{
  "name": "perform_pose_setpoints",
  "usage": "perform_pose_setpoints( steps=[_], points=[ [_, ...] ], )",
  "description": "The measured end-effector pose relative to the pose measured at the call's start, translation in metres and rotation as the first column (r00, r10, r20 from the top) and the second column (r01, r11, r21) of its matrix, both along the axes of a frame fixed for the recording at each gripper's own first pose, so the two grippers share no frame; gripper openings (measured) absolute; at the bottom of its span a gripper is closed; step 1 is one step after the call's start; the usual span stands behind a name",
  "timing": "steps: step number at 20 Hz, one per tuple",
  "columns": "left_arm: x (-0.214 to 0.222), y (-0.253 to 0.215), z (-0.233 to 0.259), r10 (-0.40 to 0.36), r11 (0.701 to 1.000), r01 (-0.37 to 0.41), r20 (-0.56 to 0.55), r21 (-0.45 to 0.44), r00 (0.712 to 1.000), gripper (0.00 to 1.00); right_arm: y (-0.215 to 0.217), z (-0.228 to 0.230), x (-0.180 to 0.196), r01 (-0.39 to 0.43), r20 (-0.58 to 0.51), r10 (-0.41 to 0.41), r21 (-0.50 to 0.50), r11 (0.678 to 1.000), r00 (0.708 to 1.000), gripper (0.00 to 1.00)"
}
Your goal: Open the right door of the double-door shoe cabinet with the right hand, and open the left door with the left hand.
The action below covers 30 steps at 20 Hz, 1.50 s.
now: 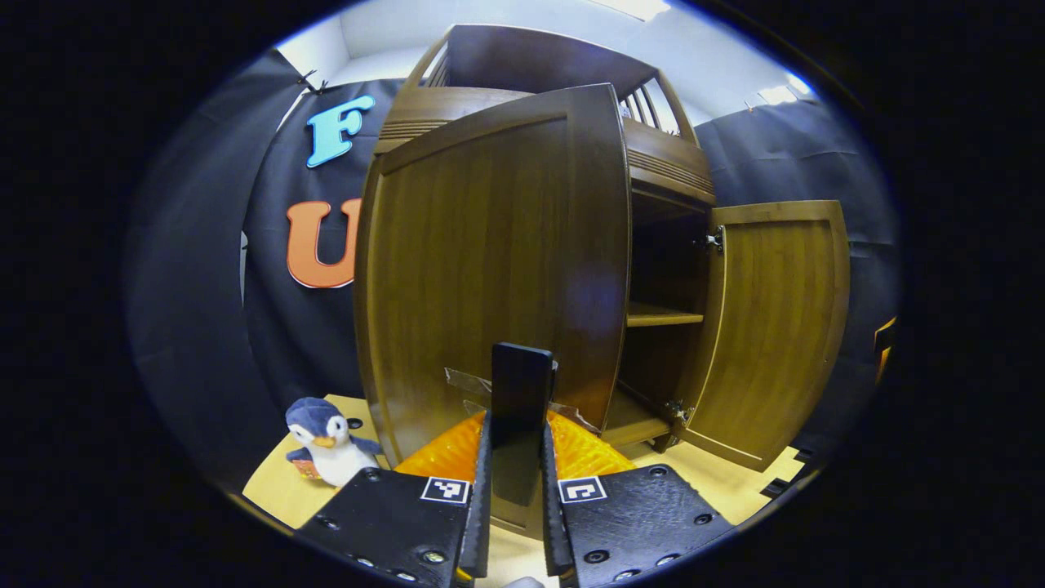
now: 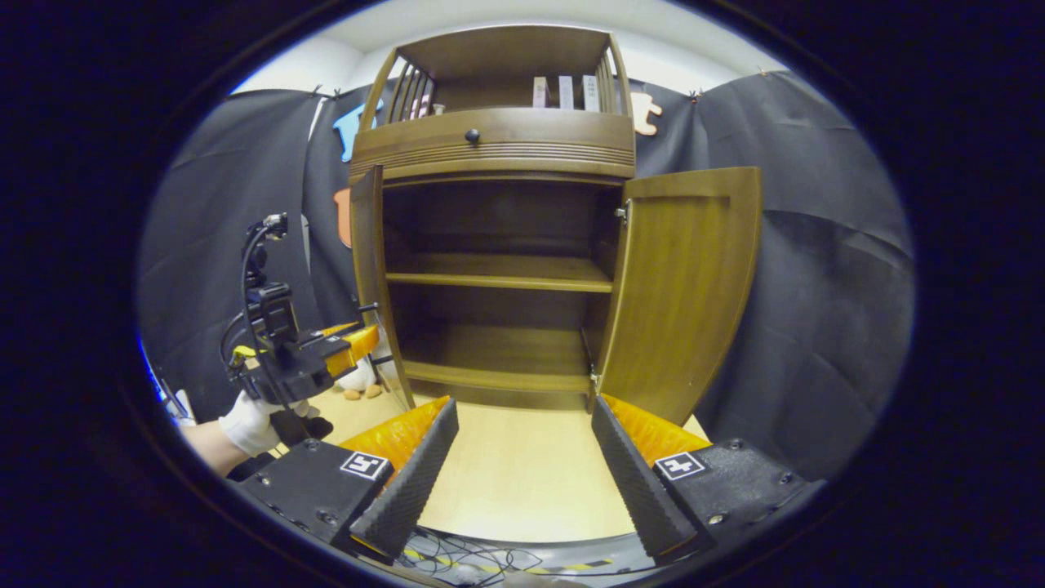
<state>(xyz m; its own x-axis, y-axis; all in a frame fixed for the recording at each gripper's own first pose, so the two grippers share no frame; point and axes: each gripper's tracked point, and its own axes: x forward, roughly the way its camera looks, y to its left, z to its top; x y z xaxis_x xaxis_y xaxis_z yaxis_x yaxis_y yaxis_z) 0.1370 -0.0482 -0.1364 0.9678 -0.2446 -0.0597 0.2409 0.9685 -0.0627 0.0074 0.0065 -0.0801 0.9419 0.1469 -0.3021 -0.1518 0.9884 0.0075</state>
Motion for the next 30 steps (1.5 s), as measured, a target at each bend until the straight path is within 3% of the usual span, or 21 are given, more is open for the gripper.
perform_pose_setpoints(
  steps=[4,11,13,16,18,19,21,30],
  points=[
    [-0.012,0.020,0.000,0.029,0.999,-0.029,0.005,0.037,1.000,0.25,0.004,-0.002,-0.001,-0.027,-0.004,0.027,-0.002,1.000,1.000,1.00],
    [-0.031,0.057,-0.001,0.100,0.995,-0.100,-0.006,0.011,0.995,0.25,0.021,-0.008,-0.009,-0.082,-0.020,0.081,-0.012,0.997,0.996,1.00],
    [-0.029,0.076,-0.009,0.136,0.991,-0.135,-0.024,0.023,0.990,0.12,0.027,-0.007,-0.011,-0.097,-0.019,0.097,-0.008,0.995,0.995,1.00],
    [-0.036,0.096,-0.011,0.149,0.989,-0.150,-0.049,-0.007,0.988,0.12,0.036,-0.007,-0.011,-0.118,-0.014,0.118,-0.001,0.993,0.993,1.00],
    [-0.041,0.116,-0.011,0.183,0.983,-0.182,-0.041,0.033,0.982,0.12,0.041,-0.008,-0.012,-0.129,-0.012,0.129,0.000,0.992,0.992,1.00],
    [-0.041,0.126,-0.012,0.196,0.980,-0.194,-0.042,0.045,0.980,0.03,0.043,-0.009,-0.013,-0.133,-0.014,0.133,0.001,0.991,0.991,1.00],
    [-0.041,0.143,-0.014,0.210,0.977,-0.208,-0.050,0.032,0.976,0.00,0.046,-0.010,-0.013,-0.141,-0.016,0.141,0.003,0.990,0.990,1.00],
    [-0.037,0.176,-0.016,0.095,0.995,-0.094,-0.042,0.023,0.995,0.00,0.050,-0.013,-0.014,-0.167,-0.031,0.167,0.000,0.986,0.985,1.00]
  ],
)
